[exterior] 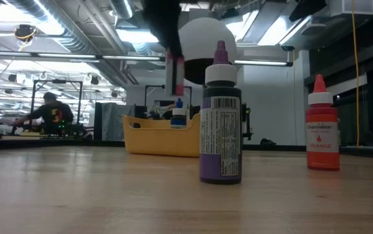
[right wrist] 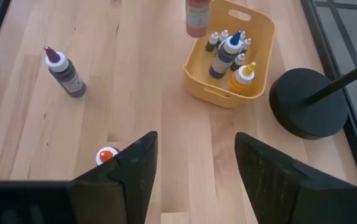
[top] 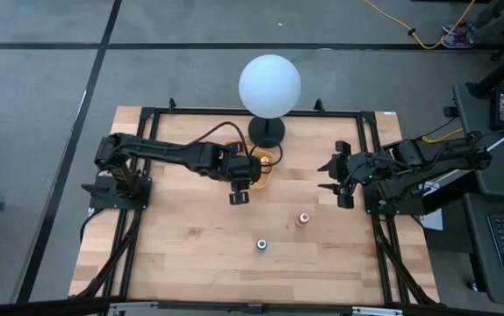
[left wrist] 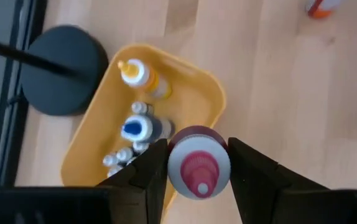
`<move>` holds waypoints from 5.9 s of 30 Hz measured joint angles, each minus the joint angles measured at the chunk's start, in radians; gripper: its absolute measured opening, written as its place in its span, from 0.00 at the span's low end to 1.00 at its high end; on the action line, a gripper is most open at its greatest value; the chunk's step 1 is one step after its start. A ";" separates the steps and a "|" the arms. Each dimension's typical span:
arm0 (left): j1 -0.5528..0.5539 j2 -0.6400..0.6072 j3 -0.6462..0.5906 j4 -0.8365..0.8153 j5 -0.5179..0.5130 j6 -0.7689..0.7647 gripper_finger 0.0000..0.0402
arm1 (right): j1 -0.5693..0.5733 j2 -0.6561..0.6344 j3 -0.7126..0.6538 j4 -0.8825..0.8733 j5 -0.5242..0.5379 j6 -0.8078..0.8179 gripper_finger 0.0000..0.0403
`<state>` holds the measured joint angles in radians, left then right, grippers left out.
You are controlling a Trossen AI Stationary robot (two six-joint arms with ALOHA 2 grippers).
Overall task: Pick & Place food coloring
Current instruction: Put the large pink food coloring bottle into the yellow bin, then put the large purple food coloring bottle into the yellow bin
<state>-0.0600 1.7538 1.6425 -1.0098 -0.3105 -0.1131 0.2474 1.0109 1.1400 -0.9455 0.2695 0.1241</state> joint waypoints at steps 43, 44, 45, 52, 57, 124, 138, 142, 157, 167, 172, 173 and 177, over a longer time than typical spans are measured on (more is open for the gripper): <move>0.121 -0.027 -0.376 0.353 0.096 0.083 0.38 | 0.000 0.000 0.000 0.004 0.001 0.025 0.53; 0.123 -0.027 -0.376 0.355 0.096 0.082 0.39 | 0.000 0.000 0.000 0.004 0.000 0.025 0.53; 0.127 -0.027 -0.376 0.355 0.096 0.082 0.40 | 0.000 0.000 0.000 0.004 0.001 0.025 0.53; 0.143 -0.027 -0.376 0.352 0.130 0.063 0.44 | 0.000 0.000 0.000 0.005 0.001 0.028 0.53; 0.143 -0.027 -0.376 0.352 0.130 0.063 0.45 | 0.000 0.000 0.000 0.005 0.001 0.029 0.53; -0.303 0.259 0.002 0.303 0.175 -0.234 0.52 | 0.000 0.000 0.000 -0.009 -0.088 -0.100 0.53; -0.309 0.263 0.044 0.268 0.156 -0.224 0.62 | 0.000 0.000 0.000 -0.029 -0.087 -0.093 0.53; -0.306 0.262 0.047 0.172 0.120 -0.217 0.62 | 0.000 0.000 0.000 -0.018 -0.088 -0.094 0.53; -0.330 0.205 0.002 -0.164 -0.132 -0.295 0.62 | 0.125 0.050 -0.155 0.366 -0.082 0.148 0.53; -0.352 -0.130 -0.263 -0.140 -0.282 -0.393 0.62 | 0.298 0.345 -0.153 0.626 0.112 0.535 0.48; -0.376 -0.290 -0.348 -0.137 -0.316 -0.398 0.62 | 0.312 0.569 -0.056 0.689 0.107 0.716 0.45; -0.385 -0.316 -0.359 -0.138 -0.330 -0.387 0.62 | 0.312 0.610 -0.029 0.686 0.103 0.750 0.44; -0.425 -0.386 -0.380 -0.142 -0.395 -0.338 0.62 | 0.312 0.759 0.080 0.642 0.080 0.911 0.44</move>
<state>-0.4848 1.3680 1.2626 -1.1522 -0.7059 -0.4514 0.5597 1.7702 1.2202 -0.3040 0.3495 1.0352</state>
